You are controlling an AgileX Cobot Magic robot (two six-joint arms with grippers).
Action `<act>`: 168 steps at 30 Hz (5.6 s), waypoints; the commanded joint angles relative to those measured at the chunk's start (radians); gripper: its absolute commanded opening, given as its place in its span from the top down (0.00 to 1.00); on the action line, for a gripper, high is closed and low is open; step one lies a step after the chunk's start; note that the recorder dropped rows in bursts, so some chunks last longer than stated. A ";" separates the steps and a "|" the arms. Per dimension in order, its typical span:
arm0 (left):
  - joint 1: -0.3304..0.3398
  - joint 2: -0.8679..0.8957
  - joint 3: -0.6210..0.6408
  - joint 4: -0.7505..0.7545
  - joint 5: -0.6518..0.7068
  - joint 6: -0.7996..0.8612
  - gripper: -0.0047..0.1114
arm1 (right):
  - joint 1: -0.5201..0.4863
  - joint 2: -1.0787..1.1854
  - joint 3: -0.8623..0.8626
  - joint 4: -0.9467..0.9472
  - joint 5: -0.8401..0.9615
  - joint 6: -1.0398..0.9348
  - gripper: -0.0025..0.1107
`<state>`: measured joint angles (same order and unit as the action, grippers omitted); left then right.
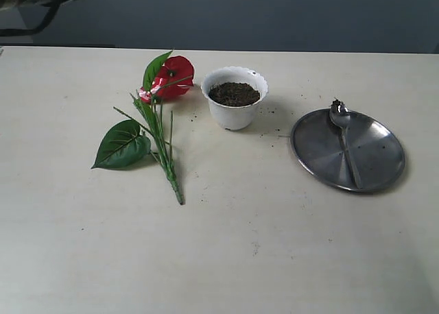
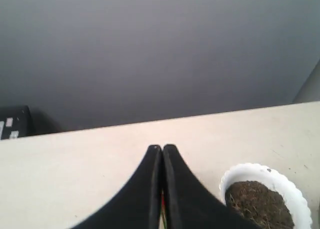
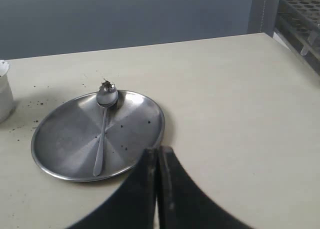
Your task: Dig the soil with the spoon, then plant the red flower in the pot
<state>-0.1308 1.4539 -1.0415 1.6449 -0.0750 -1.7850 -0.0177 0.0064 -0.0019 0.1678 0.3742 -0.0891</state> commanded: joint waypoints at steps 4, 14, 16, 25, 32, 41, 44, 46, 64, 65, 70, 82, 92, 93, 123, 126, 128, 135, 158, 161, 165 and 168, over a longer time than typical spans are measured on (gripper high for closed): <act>-0.001 0.120 0.011 0.066 -0.218 -0.160 0.96 | -0.004 -0.006 0.002 -0.001 -0.011 -0.001 0.98; -0.001 0.170 0.011 0.100 -0.256 -0.258 0.91 | -0.004 -0.006 0.002 -0.001 -0.011 -0.001 0.98; -0.001 0.178 0.011 0.100 -0.268 -0.280 0.77 | -0.004 -0.006 0.002 -0.001 -0.011 -0.001 0.98; -0.001 0.245 0.011 0.100 -0.180 -0.306 0.50 | -0.004 -0.006 0.002 0.002 -0.009 -0.001 0.98; -0.001 0.341 0.011 0.100 -0.212 -0.299 0.50 | -0.004 -0.006 0.002 0.002 -0.011 -0.001 0.98; -0.001 0.398 0.011 0.100 -0.216 -0.299 0.50 | -0.004 -0.006 0.002 -0.002 -0.011 -0.001 0.98; -0.001 0.411 0.011 0.100 -0.230 -0.299 0.50 | -0.004 -0.006 0.002 -0.002 -0.011 -0.001 0.98; -0.001 0.415 0.011 0.100 -0.243 -0.299 0.50 | -0.004 -0.006 0.002 -0.002 -0.011 -0.001 0.98; -0.001 0.163 0.011 0.100 -0.233 -0.141 0.83 | -0.004 -0.006 0.002 0.001 -0.009 -0.001 0.98; -0.001 0.131 0.011 0.100 -0.226 -0.133 0.88 | -0.004 -0.006 0.002 0.001 -0.009 -0.001 0.98; -0.001 -0.025 0.011 0.100 -0.156 -0.114 0.95 | -0.004 -0.006 0.002 0.001 -0.009 -0.001 0.98; -0.001 -0.172 0.011 0.100 -0.111 -0.062 0.73 | -0.004 -0.006 0.002 -0.001 -0.011 -0.001 0.98; -0.001 -0.185 0.011 0.100 -0.109 -0.075 0.64 | -0.004 -0.006 0.002 -0.001 -0.011 -0.001 0.98; -0.001 -0.187 0.011 0.100 -0.109 -0.075 0.64 | -0.004 -0.006 0.002 -0.001 -0.011 -0.001 0.98; 0.019 0.008 0.079 -1.488 -0.008 1.490 0.43 | -0.004 -0.006 0.002 -0.001 -0.011 -0.001 0.98; 0.014 0.077 0.079 -1.526 0.033 1.490 0.43 | -0.004 -0.006 0.002 -0.001 -0.011 -0.001 0.98; 0.008 0.115 0.079 -1.568 0.053 1.497 0.43 | -0.004 -0.006 0.002 -0.001 -0.011 -0.001 0.98; -0.048 0.219 0.079 -1.689 0.146 1.501 0.43 | -0.004 -0.006 0.002 0.001 -0.009 -0.001 0.98; -0.052 0.275 0.079 -1.805 0.230 1.535 0.37 | -0.004 -0.006 0.002 -0.001 -0.011 -0.001 0.98; -0.052 0.275 0.079 -1.832 0.239 1.533 0.37 | -0.004 -0.006 0.002 -0.001 -0.011 -0.001 0.98; -0.052 0.275 0.077 -1.838 0.274 1.533 0.23 | -0.004 -0.006 0.002 -0.001 -0.011 -0.001 0.98; -0.061 0.275 0.077 -1.914 0.292 1.533 0.15 | -0.004 -0.006 0.002 0.002 -0.009 -0.001 0.98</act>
<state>-0.1793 1.7278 -0.9677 -0.2202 0.2098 -0.2519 -0.0177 0.0042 -0.0019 0.1678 0.3742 -0.0873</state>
